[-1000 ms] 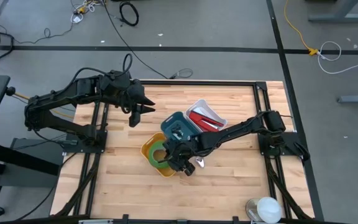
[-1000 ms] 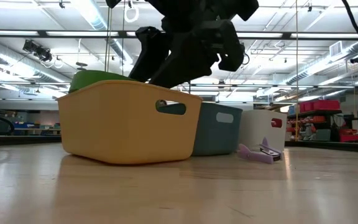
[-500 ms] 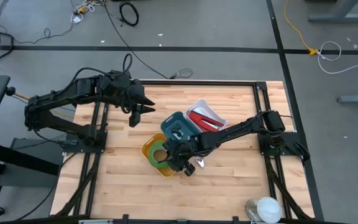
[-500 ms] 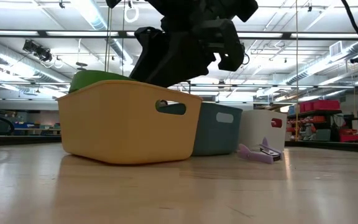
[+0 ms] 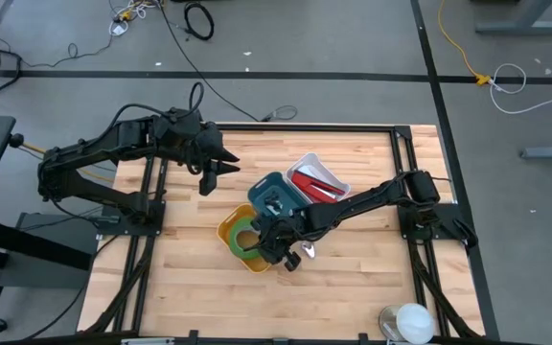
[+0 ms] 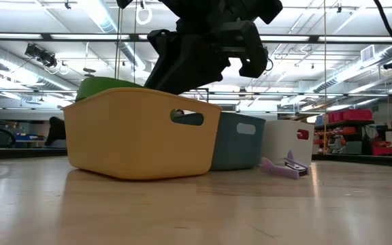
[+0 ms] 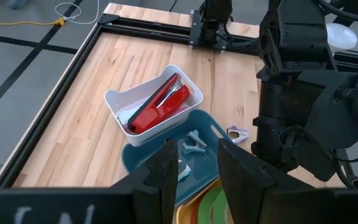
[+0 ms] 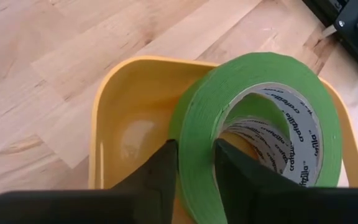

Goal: Pick and place Stapler, Stapler remover, tape
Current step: Put the green tape into the yellow bin

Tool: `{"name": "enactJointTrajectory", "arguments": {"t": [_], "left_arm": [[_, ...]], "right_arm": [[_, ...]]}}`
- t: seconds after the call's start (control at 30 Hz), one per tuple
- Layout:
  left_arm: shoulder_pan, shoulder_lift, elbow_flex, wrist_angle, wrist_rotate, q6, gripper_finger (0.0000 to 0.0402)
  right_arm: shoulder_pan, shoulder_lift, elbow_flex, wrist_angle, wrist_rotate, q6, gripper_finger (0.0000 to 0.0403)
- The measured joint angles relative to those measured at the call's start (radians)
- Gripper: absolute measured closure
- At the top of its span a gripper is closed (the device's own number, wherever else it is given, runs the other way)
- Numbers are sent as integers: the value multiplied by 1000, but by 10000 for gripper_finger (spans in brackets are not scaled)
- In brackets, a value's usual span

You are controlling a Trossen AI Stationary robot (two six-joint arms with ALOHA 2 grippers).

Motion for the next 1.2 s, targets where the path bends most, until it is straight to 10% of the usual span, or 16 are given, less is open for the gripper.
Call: {"name": "enactJointTrajectory", "arguments": {"t": [0.27,0.77,1.2], "left_arm": [[0,0,0,0,0,-1,287],[0,0,0,1,0,-25,287],[0,-1,0,3,0,-26,287]], "right_arm": [[0,0,1,2,-5,2,301],[1,-57,1,-6,-37,209,166],[-3,-56,51,-95,-36,229,176]]}}
